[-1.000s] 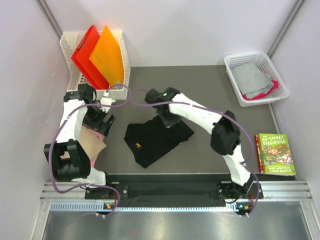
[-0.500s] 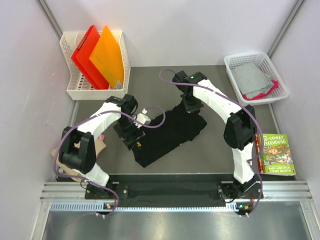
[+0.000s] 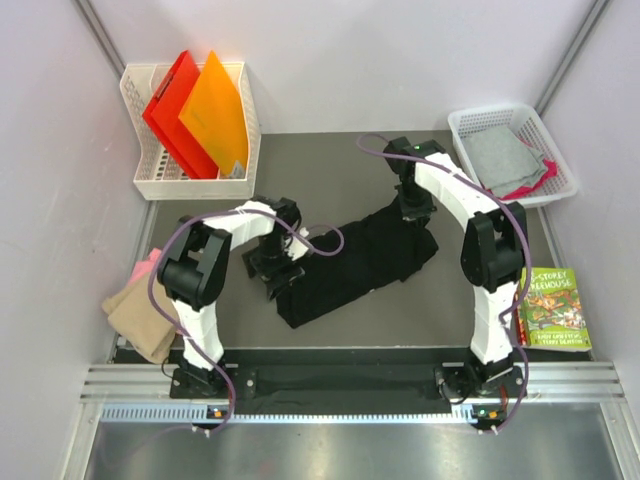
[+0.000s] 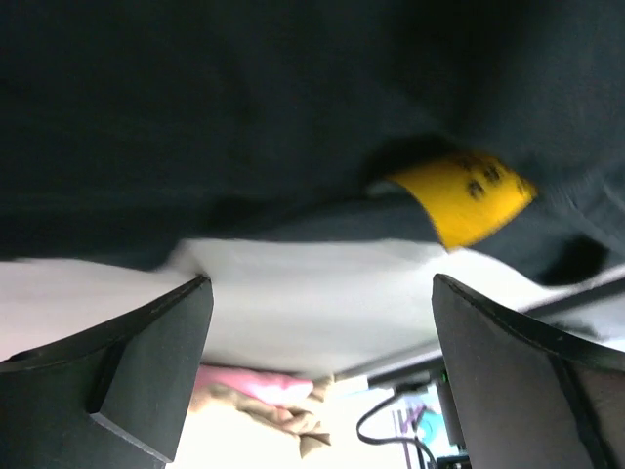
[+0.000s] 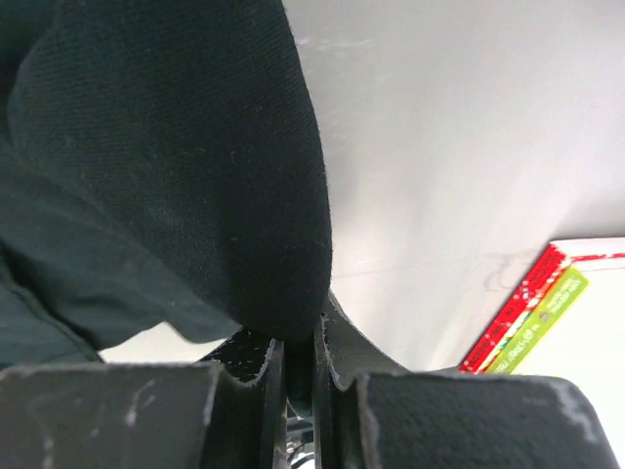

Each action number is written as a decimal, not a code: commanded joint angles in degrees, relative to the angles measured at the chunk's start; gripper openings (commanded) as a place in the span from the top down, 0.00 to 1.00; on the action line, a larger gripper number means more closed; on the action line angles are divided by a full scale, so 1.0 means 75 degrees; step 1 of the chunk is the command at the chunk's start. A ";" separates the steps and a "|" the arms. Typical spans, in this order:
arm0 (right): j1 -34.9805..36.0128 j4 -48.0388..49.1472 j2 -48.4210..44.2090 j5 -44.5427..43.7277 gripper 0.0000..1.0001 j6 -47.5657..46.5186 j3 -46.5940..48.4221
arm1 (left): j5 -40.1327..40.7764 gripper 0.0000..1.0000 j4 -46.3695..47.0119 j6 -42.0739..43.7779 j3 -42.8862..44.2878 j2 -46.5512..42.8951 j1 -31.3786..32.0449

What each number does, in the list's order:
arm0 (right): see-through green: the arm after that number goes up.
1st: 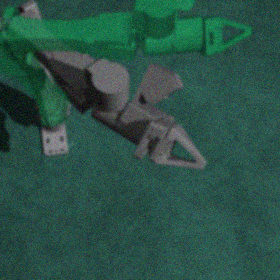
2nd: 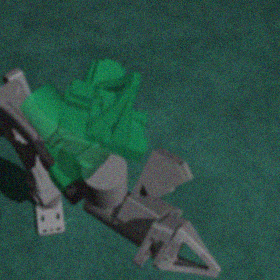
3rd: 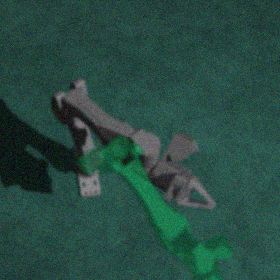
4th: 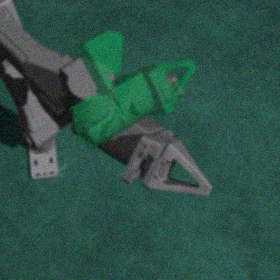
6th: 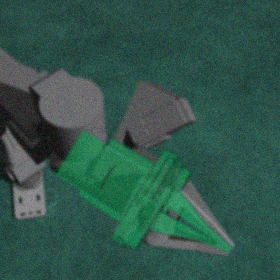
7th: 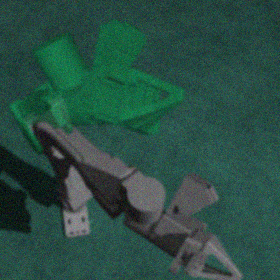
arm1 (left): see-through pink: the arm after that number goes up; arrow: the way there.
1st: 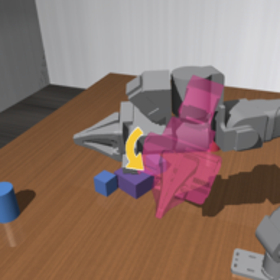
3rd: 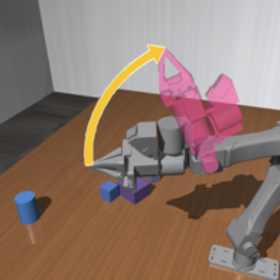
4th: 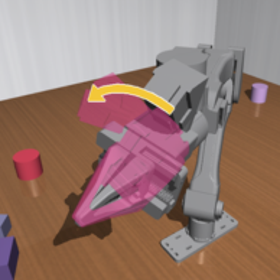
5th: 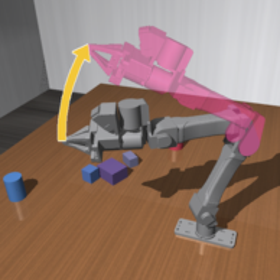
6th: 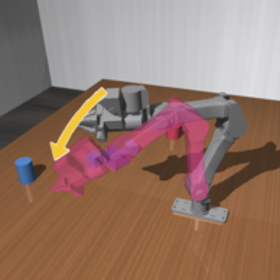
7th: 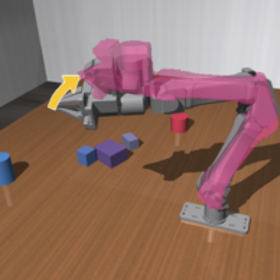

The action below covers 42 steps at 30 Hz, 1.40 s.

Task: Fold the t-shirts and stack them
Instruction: Fold the long partially folded tshirt into a neat square

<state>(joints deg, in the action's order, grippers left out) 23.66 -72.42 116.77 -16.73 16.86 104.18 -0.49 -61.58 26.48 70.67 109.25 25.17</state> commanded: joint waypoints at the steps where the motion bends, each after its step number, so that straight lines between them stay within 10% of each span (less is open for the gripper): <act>1: -0.0096 -0.0116 -0.0511 -0.0406 1.00 -0.0209 0.0640 | -0.0052 0.01 0.0594 -0.0377 0.0969 0.0537 0.0440; 18: 0.1308 -0.1112 0.0249 -0.0136 1.00 0.0235 0.2866 | -0.0227 0.01 0.0302 -0.0684 0.0960 -0.0831 0.0840; 31: 0.2551 -0.1335 0.0684 -0.0066 1.00 0.0283 0.2972 | -0.0544 0.01 -0.0695 0.0969 0.0878 -0.2777 -0.3060; 42: 0.3173 -0.1476 0.0790 -0.0780 1.00 -0.0022 0.2797 | -0.0860 0.01 -0.0766 0.1333 0.0186 -0.3106 -0.3953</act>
<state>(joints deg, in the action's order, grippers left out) 46.48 -77.38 123.31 -19.38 17.54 124.60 -4.51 -66.11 34.54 72.07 88.60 -3.33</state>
